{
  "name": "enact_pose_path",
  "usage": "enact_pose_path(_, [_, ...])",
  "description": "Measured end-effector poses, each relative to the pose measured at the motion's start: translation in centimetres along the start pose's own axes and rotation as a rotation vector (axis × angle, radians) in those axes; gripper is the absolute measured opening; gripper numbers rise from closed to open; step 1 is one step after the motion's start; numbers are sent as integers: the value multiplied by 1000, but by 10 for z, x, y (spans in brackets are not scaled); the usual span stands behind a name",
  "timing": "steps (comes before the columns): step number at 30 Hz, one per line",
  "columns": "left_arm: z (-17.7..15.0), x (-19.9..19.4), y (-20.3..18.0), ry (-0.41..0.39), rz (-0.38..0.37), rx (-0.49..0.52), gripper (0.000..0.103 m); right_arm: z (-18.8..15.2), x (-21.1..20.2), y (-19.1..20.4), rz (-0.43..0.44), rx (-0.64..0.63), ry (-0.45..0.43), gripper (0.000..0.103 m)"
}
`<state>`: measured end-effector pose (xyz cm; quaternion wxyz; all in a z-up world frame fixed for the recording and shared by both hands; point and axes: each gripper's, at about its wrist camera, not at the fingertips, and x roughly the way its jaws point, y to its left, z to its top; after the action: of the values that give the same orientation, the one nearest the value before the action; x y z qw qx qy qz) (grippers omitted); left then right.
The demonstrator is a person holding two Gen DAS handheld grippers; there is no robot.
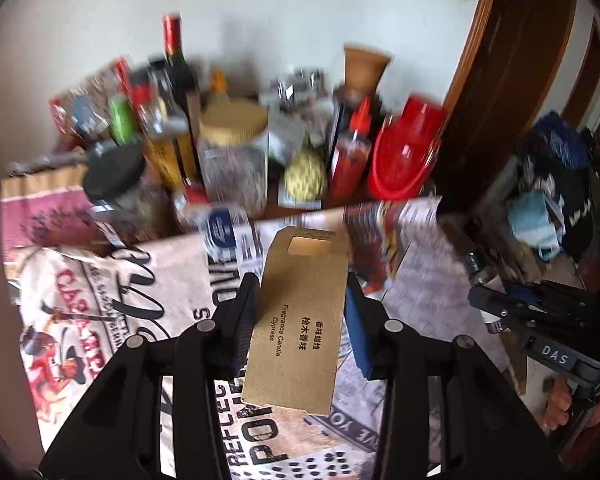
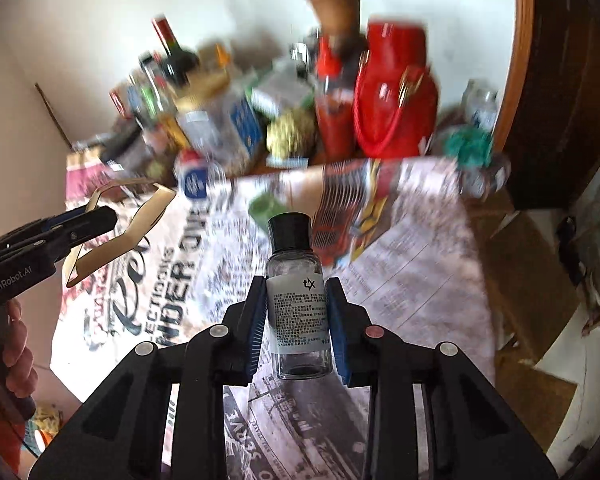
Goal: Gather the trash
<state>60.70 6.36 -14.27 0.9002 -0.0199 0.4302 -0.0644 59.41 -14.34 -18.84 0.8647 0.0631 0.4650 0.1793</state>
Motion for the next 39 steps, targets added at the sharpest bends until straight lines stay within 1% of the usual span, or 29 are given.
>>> enact_pose_path(1, [1,-8,-4,-22,7,-5,41,4,-6,0,1,-6,-19,27])
enact_pose_path(3, [-1,-31,-12,-70,30,-17,41,4,-33,-1,8,-23,-74,27])
enact_pose_path(4, [-4,-43,-18,-93,49,-25,41,6,-35,4,10,-31,-90,27])
enact_pose_path(5, [-7,-53,-23,-112,68,-35,41,5,-46,3,16,-39,-112,27])
enact_pose_path(7, [-14,-75,-31,-149,89,-68,41,4,-59,1,37,-51,-138,27])
enact_pose_path(9, [-24,-95,-39,-181,95,-106,41,1,-75,-1,61,-63,-160,27])
enact_pose_path(15, [-51,-145,-59,-237,122,-150,41,-12,-117,-5,93,-103,-216,27])
enact_pose_path(22, [-81,-194,-65,-290,132,-156,41,-31,-154,-5,116,-85,-264,27])
enact_pose_path(27, [-103,-227,-63,-326,112,-134,41,-55,-175,4,107,-55,-296,27])
enact_pose_path(30, [-124,-252,-58,-345,88,-117,41,-75,-185,15,102,-35,-303,27])
enact_pose_path(33, [-146,-271,-52,-341,75,-96,41,-96,-196,28,87,-21,-307,27])
enact_pose_path(39, [-205,-307,-40,-318,50,-66,41,-153,-219,60,67,-4,-315,27])
